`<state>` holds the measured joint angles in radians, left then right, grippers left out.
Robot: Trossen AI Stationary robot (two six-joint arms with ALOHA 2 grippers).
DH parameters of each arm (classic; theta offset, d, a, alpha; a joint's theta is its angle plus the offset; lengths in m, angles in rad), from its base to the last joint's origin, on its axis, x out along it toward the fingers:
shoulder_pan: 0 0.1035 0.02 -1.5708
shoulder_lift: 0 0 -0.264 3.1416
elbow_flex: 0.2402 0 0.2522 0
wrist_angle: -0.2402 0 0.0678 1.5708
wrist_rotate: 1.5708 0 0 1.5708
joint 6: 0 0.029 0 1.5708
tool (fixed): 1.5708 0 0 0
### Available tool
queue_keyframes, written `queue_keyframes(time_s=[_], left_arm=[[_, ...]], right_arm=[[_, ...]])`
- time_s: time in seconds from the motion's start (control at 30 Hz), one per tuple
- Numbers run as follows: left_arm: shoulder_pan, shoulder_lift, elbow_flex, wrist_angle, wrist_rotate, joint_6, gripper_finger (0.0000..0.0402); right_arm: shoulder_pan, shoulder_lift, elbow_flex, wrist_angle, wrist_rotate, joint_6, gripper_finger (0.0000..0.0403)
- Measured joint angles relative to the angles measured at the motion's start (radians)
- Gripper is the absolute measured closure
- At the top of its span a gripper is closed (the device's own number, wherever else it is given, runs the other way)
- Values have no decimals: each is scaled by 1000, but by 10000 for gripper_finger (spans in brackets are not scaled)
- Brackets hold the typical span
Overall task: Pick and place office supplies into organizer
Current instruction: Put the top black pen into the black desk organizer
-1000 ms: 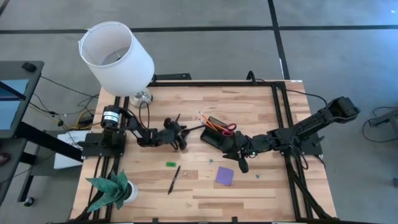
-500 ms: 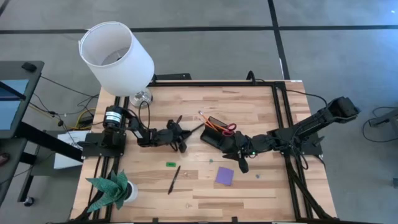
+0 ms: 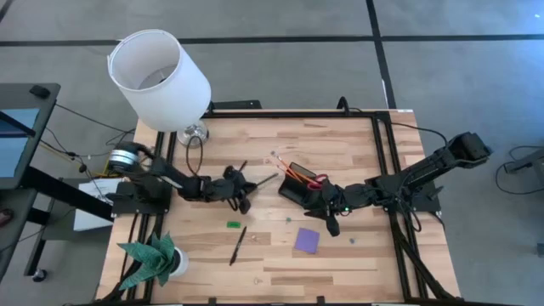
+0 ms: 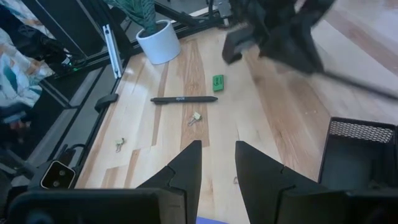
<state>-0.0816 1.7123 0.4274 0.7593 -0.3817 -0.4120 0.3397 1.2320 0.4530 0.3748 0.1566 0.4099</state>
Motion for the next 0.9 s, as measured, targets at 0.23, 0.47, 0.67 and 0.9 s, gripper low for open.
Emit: queue_keyframes(time_s=[0.23, 0.47, 0.67, 0.9], left_arm=[[-13, -365, 101, -542, -70, 79, 378], [-29, -467, 492, -1246, -96, 202, 378], [-64, -391, 805, -1556, -132, 334, 378], [-58, -172, 1033, -1726, -119, 500, 378]], right_arm=[[0, -2, 0, 0, -1, 0, 310], [26, -83, 0, 30, -111, 102, 310], [113, -162, 1, 23, -115, 82, 310], [202, -174, 1, 27, -45, 80, 310]])
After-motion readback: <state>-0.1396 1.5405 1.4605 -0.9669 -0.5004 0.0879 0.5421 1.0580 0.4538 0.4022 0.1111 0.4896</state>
